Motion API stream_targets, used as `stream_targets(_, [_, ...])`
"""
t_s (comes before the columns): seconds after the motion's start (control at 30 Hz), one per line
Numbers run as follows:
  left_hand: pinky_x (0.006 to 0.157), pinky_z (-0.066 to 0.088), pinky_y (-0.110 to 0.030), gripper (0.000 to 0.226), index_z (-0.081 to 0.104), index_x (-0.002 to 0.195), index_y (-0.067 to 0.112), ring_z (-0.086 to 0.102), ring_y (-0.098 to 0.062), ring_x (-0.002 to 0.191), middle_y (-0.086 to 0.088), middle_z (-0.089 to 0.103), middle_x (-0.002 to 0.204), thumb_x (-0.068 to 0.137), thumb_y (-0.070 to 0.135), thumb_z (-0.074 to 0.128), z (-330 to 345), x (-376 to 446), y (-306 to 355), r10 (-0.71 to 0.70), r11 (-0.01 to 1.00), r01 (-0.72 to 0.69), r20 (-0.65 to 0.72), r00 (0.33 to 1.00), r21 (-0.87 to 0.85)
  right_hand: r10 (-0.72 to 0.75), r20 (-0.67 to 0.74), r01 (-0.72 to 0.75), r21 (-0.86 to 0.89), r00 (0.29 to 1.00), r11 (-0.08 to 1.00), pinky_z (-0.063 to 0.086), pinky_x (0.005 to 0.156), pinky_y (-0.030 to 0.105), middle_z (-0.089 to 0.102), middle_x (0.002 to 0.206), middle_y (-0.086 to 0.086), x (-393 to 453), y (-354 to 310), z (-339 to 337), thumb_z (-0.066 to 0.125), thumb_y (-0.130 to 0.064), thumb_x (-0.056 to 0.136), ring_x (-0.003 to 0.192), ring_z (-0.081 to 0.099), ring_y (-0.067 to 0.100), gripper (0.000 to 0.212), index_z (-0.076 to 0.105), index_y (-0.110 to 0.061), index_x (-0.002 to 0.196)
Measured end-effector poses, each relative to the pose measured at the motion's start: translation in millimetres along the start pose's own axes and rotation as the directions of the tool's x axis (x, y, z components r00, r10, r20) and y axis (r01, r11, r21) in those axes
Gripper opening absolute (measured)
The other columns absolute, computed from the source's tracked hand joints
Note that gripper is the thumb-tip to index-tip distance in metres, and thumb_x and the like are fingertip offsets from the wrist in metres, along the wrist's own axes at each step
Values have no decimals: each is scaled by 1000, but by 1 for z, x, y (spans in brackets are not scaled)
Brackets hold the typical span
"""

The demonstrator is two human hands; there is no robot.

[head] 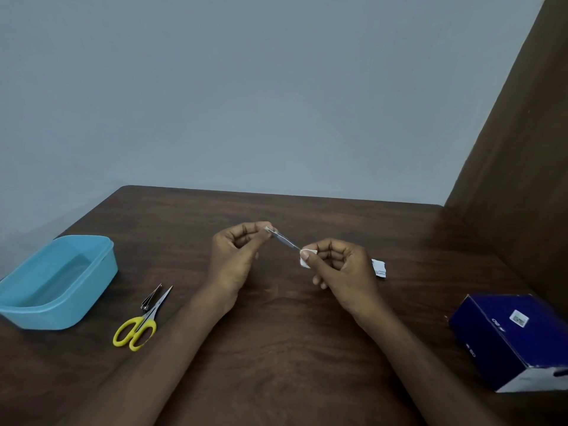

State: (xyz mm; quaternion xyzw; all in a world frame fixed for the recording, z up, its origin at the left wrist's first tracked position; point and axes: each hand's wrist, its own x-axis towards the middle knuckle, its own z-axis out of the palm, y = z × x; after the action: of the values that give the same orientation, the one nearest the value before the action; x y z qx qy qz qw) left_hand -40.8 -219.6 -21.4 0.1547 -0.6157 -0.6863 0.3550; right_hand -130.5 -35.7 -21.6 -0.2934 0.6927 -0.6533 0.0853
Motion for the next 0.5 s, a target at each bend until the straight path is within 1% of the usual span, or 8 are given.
stream_targets(0.07, [55, 43, -13, 4, 82, 95, 14, 52, 3, 54, 5, 82, 81, 94, 11, 79, 0, -1, 0, 4, 1000, -4, 14, 1000, 5, -3, 2, 3, -6, 1000, 1000, 47, 49, 19, 81, 82, 5, 0, -1, 0, 82, -16, 93, 51, 62, 10, 4, 80, -13, 92])
stream_targets(0.13, [59, 45, -14, 4, 81, 98, 13, 63, 3, 66, 1, 84, 91, 95, 11, 78, 1, -4, 1, 11, 999, -17, 117, 993, 50, 1, 13, -1, 7, 1000, 1000, 46, 48, 19, 81, 83, 6, 0, -2, 1, 83, -18, 92, 51, 61, 10, 7, 80, -12, 92])
stream_targets(0.17, [61, 47, -15, 4, 81, 99, 12, 66, 0, 72, 0, 84, 95, 96, 12, 77, 2, -6, 1, 13, 996, -29, 183, 983, 82, 7, 21, -7, 20, 1000, 1000, 45, 48, 20, 81, 84, 7, -1, -2, 2, 83, -21, 92, 51, 60, 11, 9, 80, -12, 92])
stream_targets(0.23, [64, 49, -17, 6, 80, 101, 11, 67, -5, 78, -2, 84, 97, 97, 14, 77, 1, -8, 0, 18, 989, -58, 280, 960, 133, 18, 42, -21, 58, 999, 998, 44, 47, 23, 82, 86, 7, -3, -3, 6, 84, -29, 88, 52, 60, 12, 17, 80, -13, 93])
stream_targets(0.27, [64, 50, -18, 7, 79, 102, 11, 66, -7, 78, -3, 83, 97, 97, 15, 76, 1, -7, 1, 28, 988, -72, 302, 953, 138, 27, 48, -30, 73, 998, 997, 44, 48, 23, 82, 86, 7, -3, -3, 7, 84, -32, 87, 52, 59, 13, 20, 80, -13, 94])
stream_targets(0.37, [62, 49, -18, 7, 78, 104, 8, 63, -4, 74, -1, 82, 96, 98, 12, 74, 1, -6, 1, 65, 992, -93, 277, 959, 88, 59, 63, -65, 90, 996, 994, 43, 49, 24, 82, 89, 5, -1, -1, 6, 80, -27, 93, 53, 58, 12, 15, 80, -12, 96])
stream_targets(0.5, [59, 46, -15, 9, 78, 102, 15, 64, 1, 70, 3, 83, 93, 93, 16, 76, 5, -3, 2, 69, 997, -73, 206, 976, 12, 88, 113, -101, 115, 990, 988, 44, 50, 23, 82, 93, 9, 2, 0, -1, 77, -20, 96, 56, 57, 12, 11, 80, -10, 93])
